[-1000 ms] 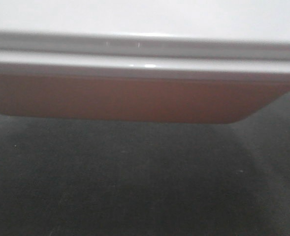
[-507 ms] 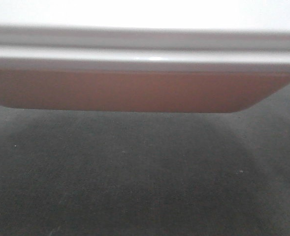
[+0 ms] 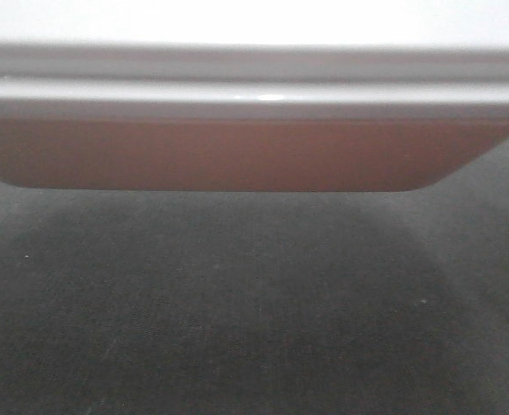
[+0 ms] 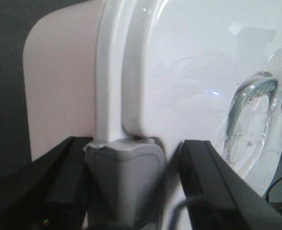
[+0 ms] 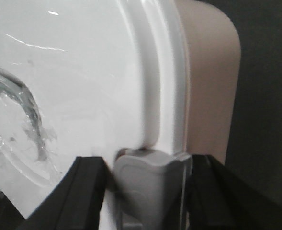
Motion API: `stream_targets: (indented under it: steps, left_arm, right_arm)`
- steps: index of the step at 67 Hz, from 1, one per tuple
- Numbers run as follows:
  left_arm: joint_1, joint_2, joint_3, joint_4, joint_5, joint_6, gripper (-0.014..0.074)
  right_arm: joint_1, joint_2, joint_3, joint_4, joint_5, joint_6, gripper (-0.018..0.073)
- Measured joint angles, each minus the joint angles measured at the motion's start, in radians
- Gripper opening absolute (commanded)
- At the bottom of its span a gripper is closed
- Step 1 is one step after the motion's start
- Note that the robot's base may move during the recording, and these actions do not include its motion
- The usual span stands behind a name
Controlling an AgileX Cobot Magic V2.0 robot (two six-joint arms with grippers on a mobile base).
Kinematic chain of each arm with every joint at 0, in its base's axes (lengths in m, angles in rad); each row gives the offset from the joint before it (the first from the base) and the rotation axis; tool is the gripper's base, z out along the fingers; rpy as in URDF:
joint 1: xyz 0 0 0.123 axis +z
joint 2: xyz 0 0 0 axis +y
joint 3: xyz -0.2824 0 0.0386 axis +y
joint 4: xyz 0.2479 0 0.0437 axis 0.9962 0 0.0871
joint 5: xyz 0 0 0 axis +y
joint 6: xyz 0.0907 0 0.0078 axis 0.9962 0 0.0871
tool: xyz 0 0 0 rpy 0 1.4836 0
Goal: Grab white bin and place on right shelf
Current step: 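Hold the bin raised with both grippers while the base turns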
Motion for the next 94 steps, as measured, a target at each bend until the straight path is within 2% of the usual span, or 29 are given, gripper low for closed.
stream_targets:
  steps: [94]
  left_arm:
    - [0.0, 0.0, 0.0, 0.0, 0.002, -0.002, 0.025]
  right_arm:
    - [0.0, 0.0, 0.0, 0.0, -0.002, 0.0, 0.0387]
